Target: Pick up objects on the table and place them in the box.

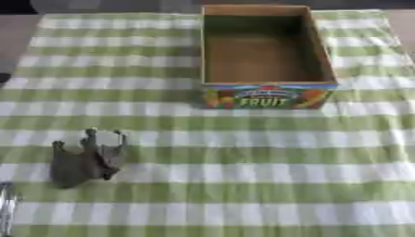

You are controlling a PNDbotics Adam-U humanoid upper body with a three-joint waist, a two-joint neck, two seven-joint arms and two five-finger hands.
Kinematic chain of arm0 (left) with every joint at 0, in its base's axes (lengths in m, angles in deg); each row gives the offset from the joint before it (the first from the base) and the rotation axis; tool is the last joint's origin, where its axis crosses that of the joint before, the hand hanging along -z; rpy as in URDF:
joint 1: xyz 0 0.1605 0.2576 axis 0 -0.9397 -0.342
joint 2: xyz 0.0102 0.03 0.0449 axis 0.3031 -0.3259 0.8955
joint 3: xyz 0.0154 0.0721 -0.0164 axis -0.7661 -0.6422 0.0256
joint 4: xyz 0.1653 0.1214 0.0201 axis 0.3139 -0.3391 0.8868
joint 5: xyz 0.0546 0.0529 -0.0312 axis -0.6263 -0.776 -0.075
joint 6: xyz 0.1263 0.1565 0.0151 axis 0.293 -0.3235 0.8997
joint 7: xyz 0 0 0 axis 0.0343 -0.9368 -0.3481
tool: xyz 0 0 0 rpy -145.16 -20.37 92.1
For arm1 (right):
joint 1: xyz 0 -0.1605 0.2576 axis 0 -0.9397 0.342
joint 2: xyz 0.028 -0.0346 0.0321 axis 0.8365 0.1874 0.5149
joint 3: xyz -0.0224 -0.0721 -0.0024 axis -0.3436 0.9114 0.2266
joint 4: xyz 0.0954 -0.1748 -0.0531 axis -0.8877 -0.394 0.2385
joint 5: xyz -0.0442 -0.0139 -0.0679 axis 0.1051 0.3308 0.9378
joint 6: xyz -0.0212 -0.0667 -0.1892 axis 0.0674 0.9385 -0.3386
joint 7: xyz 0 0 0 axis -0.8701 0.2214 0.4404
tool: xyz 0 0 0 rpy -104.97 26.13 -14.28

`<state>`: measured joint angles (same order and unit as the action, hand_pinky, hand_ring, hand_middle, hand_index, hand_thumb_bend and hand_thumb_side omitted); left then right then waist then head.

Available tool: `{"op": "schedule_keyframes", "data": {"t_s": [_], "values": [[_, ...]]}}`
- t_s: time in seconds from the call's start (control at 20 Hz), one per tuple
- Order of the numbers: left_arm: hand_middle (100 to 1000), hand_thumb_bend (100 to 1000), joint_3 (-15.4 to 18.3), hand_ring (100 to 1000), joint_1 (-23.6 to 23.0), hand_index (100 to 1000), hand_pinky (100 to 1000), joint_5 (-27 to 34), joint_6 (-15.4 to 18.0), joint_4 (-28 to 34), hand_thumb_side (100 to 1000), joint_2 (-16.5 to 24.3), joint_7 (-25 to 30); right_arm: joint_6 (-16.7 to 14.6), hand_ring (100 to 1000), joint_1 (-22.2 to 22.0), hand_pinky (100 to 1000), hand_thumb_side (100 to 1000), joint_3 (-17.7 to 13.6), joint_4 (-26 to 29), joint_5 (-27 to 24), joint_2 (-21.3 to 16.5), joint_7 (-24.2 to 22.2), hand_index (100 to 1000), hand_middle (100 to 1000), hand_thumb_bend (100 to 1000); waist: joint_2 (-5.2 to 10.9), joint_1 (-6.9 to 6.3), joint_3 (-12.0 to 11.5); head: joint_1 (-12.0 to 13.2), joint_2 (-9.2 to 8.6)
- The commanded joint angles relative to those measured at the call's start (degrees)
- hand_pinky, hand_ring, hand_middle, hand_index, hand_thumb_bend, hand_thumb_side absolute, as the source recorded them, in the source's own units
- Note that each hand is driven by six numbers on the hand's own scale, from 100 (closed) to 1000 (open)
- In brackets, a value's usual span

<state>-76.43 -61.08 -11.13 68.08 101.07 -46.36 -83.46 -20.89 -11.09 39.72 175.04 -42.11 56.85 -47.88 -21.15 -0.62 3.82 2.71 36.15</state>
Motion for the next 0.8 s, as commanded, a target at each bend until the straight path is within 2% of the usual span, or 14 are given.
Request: {"op": "schedule_keyframes", "data": {"t_s": [0.05, 0.1, 0.15, 0.45, 0.6, 0.8], "values": [[894, 100, 1.0, 743, 0.46, 954, 685, -1.76, -0.83, 1.0, 819, 2.93, -1.21, 0.07, 649, 0.22, 804, 639, -0.48, 1.0, -0.12, -0.91, 0.17, 800, 649, 100, 1.16, -0.16, -0.29, -0.66, 0.34], [888, 100, 1.08, 742, 0.62, 949, 684, -3.17, -1.41, 1.0, 758, 4.24, -1.91, 0.15, 649, 0.04, 804, 636, -0.54, 1.0, -0.07, -1.05, 0.21, 800, 649, 100, 1.29, -0.26, -0.44, -0.95, 0.57], [871, 100, 0.93, 740, 0.8, 941, 685, -4.74, -2.23, 1.0, 735, 5.79, -2.55, 0.23, 649, -0.14, 805, 635, -0.58, 1.0, -0.04, -1.19, 0.26, 800, 649, 100, 1.42, -0.38, -0.59, -1.2, 0.76], [797, 100, -2.96, 736, 0.94, 913, 696, -15.81, -10.37, 1.0, 658, 19.19, -2.67, 0.5, 650, -0.84, 805, 635, -0.57, 1.0, 0.1, -1.93, 0.24, 800, 649, 100, 1.99, -1.12, -1.12, -2.16, 1.52], [772, 100, -5.82, 745, 0.18, 906, 715, -21.04, -13.93, 1.0, 647, 26.83, -0.67, 0.62, 650, -1.01, 805, 636, -0.55, 1.0, 0.14, -2.22, 0.19, 800, 649, 100, 2.1, -1.35, -1.08, -2.29, 1.52], [762, 100, -9.44, 773, -0.84, 908, 745, -26.1, -16.5, 1.0, 670, 35.18, 2.99, 0.67, 650, -1.06, 805, 637, -0.41, 1.0, 0.09, -2.35, 0.01, 800, 649, 100, 2.11, -1.48, -0.94, -2.32, 1.33]]}}
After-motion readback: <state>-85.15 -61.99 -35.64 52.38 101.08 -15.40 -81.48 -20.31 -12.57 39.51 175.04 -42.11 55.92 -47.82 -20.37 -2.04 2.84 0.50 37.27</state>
